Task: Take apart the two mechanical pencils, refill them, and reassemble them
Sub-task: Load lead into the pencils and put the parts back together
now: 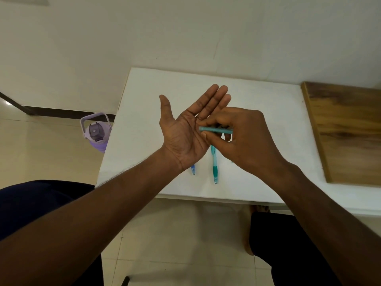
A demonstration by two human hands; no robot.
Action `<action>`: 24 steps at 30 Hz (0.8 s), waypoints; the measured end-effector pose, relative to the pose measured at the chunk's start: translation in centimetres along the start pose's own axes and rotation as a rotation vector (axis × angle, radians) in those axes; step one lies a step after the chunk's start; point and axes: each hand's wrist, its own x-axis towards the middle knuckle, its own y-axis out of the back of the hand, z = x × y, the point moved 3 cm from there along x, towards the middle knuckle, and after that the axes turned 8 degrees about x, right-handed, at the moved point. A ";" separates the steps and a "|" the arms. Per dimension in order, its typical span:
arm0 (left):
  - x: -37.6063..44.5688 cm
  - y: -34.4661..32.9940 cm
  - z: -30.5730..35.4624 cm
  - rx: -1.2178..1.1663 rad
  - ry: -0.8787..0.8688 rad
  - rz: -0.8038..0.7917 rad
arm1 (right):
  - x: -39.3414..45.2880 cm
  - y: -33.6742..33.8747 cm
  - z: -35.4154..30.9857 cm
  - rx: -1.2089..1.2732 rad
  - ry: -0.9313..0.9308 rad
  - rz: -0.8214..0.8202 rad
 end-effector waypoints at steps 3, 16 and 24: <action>-0.1 0.2 0.5 0.099 0.005 0.174 | 0.1 0.3 0.3 0.032 -0.019 0.056; -2.8 2.4 1.1 0.784 -0.116 0.524 | 0.8 1.1 1.3 0.031 -0.145 0.144; -2.9 1.7 1.5 0.897 -0.189 0.484 | 1.0 0.6 1.2 0.049 -0.128 0.162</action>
